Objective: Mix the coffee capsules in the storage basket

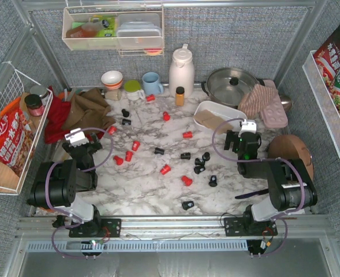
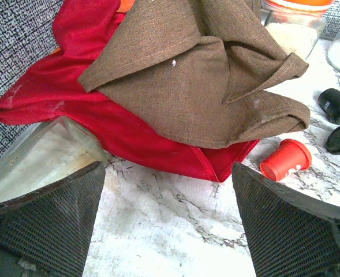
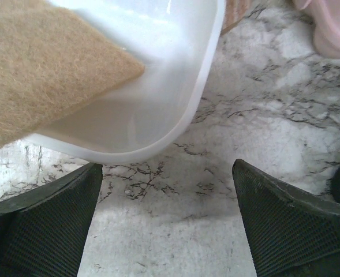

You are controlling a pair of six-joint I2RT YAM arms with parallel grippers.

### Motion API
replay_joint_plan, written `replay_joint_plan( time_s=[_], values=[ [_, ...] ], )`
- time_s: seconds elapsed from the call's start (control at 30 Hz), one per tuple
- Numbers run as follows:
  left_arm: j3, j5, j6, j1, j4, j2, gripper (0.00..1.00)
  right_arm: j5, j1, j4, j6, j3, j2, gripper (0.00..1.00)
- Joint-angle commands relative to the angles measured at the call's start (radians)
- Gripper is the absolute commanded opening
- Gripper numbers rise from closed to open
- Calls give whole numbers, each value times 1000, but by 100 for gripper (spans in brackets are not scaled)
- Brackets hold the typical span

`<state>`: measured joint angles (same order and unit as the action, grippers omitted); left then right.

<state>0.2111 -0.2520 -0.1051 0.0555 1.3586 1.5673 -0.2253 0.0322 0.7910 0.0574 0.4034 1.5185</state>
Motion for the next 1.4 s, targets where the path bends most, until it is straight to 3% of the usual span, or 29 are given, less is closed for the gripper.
replay_joint_plan(
  time_s=[0.0, 0.07, 0.2, 0.33, 0.53, 0.7, 1.13, 1.37],
  values=[
    [0, 9, -2, 1, 27, 2, 99, -88, 15, -5, 24, -10, -71, 99],
    [-1, 9, -2, 2, 27, 2, 99, -137, 16, -110, 47, -2, -169, 99],
    [-1, 8, -2, 2, 27, 2, 99, -198, 18, -539, 89, 81, -418, 99],
    [0, 9, -2, 1, 27, 2, 99, -197, 18, -738, 88, 128, -630, 99],
    [-1, 9, -2, 1, 27, 3, 99, -285, 14, -748, 223, 124, -742, 99],
    [0, 8, -2, 1, 27, 2, 99, -463, 6, -855, 336, 147, -785, 99],
    [-1, 8, -2, 1, 28, 2, 99, -479, 5, -1184, 381, 355, -749, 99],
    [0, 9, -2, 1, 27, 2, 99, -414, 14, -1162, 395, 337, -789, 99]
  ],
)
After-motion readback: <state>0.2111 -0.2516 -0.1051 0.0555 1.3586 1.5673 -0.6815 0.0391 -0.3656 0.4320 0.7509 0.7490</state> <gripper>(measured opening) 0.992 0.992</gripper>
